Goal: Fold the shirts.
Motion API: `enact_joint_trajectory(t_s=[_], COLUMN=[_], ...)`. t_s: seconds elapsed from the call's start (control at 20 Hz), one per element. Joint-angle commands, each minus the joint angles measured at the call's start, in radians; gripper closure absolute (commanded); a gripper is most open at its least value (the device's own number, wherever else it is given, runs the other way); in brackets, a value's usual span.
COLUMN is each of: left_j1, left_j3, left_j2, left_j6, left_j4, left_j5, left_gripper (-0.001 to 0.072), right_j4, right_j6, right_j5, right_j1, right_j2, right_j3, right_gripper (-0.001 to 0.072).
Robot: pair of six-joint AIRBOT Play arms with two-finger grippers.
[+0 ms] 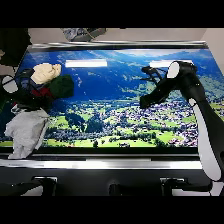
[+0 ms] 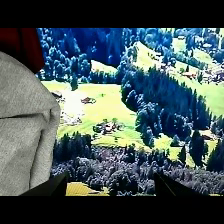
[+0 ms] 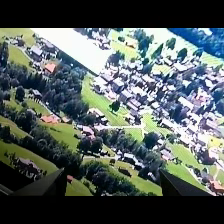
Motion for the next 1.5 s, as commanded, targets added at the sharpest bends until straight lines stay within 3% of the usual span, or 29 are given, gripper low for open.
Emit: enact_joint_trajectory(t_s=[0.0, 0.15, 0.5, 0.7, 0.85, 0.9, 0.95, 1.05, 1.15, 1.3, 1.45], left_j1=[0.000, 0.000, 0.000, 0.000, -0.002, -0.005, -0.004, 0.013, 0.060, 0.123, 0.130], left_j3=[0.000, 0.000, 0.000, 0.000, 0.000, 0.000, 0.000, 0.028, 0.176, 0.478, 0.607], left_j2=[0.001, 0.001, 0.001, 0.001, 0.001, 0.000, 0.000, -0.026, -0.150, -0.449, -0.672], left_j6=[0.000, 0.000, 0.000, 0.000, 0.000, 0.000, 0.000, -0.001, 0.000, 0.000, 0.000], left_j4=[0.000, 0.000, 0.000, -0.003, -0.011, -0.011, -0.011, -0.019, -0.106, -0.310, -0.417], left_j5=[0.000, 0.016, 0.225, 0.266, 0.291, 0.343, 0.397, 0.502, 0.454, 0.274, 0.227], left_gripper=[0.0090, 0.0090, 0.0090, 0.0088, 0.0087, 0.0067, -0.0013, -0.0013, -0.0013, -0.0013, -0.0013], right_j4=[-0.006, -0.006, -0.054, -0.145, -0.199, -0.198, -0.198, -0.194, -0.193, -0.183, -0.145], right_j6=[0.000, 0.000, -0.005, -0.158, -0.162, -0.161, -0.161, -0.157, -0.158, -0.158, -0.161], right_j5=[-0.130, -0.161, -0.190, -0.148, -0.184, -0.218, -0.246, -0.265, -0.264, -0.236, -0.184], right_j1=[0.001, 0.001, 0.001, 0.001, 0.001, 0.001, 0.001, 0.001, 0.001, 0.001, 0.001], right_j2=[0.000, 0.000, 0.000, -0.002, -0.002, -0.002, -0.002, -0.002, -0.006, -0.023, -0.054], right_j3=[0.001, 0.001, 0.001, 0.001, 0.001, 0.001, 0.001, 0.001, 0.001, 0.001, 0.000], right_gripper=[0.0046, 0.0046, 0.0044, 0.0017, 0.0017, 0.0017, 0.0018, 0.0019, 0.0019, 0.0022, 0.0030])
